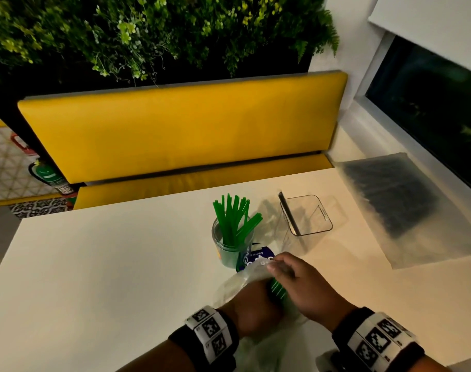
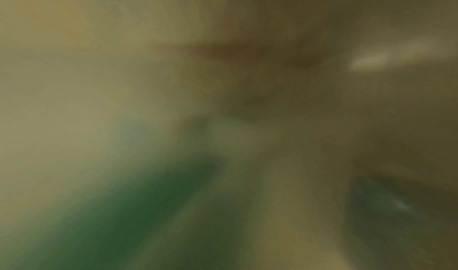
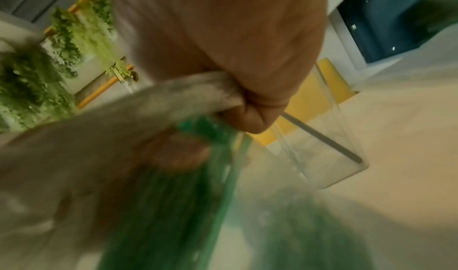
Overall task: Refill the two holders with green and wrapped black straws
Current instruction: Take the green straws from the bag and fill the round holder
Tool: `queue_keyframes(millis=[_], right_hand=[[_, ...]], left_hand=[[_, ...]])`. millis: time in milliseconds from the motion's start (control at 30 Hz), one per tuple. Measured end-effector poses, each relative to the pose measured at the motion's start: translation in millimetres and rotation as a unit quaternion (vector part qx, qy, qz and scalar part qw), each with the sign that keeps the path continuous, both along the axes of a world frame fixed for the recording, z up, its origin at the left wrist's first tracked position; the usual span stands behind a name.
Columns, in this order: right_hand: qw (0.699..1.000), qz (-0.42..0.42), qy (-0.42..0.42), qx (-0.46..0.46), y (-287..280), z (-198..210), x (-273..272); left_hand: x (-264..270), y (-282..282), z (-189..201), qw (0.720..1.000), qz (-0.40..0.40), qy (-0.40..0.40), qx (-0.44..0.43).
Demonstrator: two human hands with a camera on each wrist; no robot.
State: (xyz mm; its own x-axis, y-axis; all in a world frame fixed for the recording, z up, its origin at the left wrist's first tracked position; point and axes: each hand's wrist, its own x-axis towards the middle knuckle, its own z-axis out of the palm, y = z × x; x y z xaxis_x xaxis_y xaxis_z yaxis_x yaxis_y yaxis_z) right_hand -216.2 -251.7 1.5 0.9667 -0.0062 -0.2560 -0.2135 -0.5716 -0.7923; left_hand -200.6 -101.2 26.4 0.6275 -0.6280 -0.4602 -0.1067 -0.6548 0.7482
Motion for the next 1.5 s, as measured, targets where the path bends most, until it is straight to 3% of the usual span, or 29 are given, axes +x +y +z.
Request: queue_keyframes(millis=[100, 167, 233, 333, 433, 533, 633, 700, 800, 1067, 1200, 1233, 1300, 1400, 1433, 1500], right_hand=[[1.0, 0.021, 0.006, 0.01, 7.4, 10.8, 1.5], [1.0, -0.011, -0.005, 0.014, 3.7, 13.2, 4.2], [0.998, -0.057, -0.001, 0.026, -3.2, 12.0, 6.9], [0.996, -0.087, 0.008, -0.004, -12.7, 1.9, 8.7], [0.997, -0.049, 0.009, -0.052, -13.3, -5.8, 6.8], [0.998, -0.03, 0.02, -0.061, -5.5, 0.1, 5.8], [0.997, -0.015, 0.025, -0.072, 1.5, 5.0, 5.1], [0.997, -0.009, 0.028, -0.074, 3.0, 5.2, 4.5], [0.996, -0.003, 0.016, -0.083, 3.2, 6.1, 1.8], [0.998, -0.02, 0.02, -0.051, 1.8, 0.9, -4.7], [0.998, -0.024, 0.021, -0.053, 2.1, 3.1, -6.2], [0.998, -0.021, 0.022, -0.058, 1.8, 4.0, -6.3], [0.998, -0.015, 0.018, -0.065, 0.2, 5.9, -6.2], [0.998, -0.008, 0.01, -0.064, -2.4, 4.8, -5.9], [0.998, -0.006, 0.012, -0.062, -2.6, 3.2, -6.1], [0.998, -0.002, 0.015, -0.057, -2.0, 0.8, -5.6]], left_hand=[[2.4, 0.2, 5.2, 0.999, 0.026, -0.024, -0.016], [4.3, 3.2, 6.0, 0.999, 0.023, -0.043, -0.015], [7.7, 10.8, 6.0, 0.999, 0.039, -0.01, -0.032], [3.4, 22.2, 18.2, 0.991, 0.088, 0.02, -0.099], [0.6, 29.8, 48.4, 0.976, 0.097, 0.037, -0.193], [17.3, 41.8, 97.0, 0.933, 0.169, -0.002, -0.318], [53.4, 56.8, 134.8, 0.846, 0.278, -0.096, -0.444], [77.9, 62.0, 139.9, 0.797, 0.316, -0.123, -0.5], [102.0, 57.9, 120.3, 0.773, 0.383, -0.144, -0.485], [117.5, 39.1, 36.4, 0.827, 0.452, -0.124, -0.311], [121.9, 42.5, -1.9, 0.914, 0.355, -0.154, -0.121], [120.7, 45.5, -4.8, 0.926, 0.339, -0.13, -0.1], [117.1, 53.5, -0.9, 0.924, 0.344, -0.084, -0.141], [108.6, 60.7, 18.8, 0.905, 0.32, -0.177, -0.217], [106.4, 57.7, 25.2, 0.912, 0.279, -0.242, -0.18], [102.9, 41.9, 29.6, 0.91, 0.138, -0.391, 0.011]])
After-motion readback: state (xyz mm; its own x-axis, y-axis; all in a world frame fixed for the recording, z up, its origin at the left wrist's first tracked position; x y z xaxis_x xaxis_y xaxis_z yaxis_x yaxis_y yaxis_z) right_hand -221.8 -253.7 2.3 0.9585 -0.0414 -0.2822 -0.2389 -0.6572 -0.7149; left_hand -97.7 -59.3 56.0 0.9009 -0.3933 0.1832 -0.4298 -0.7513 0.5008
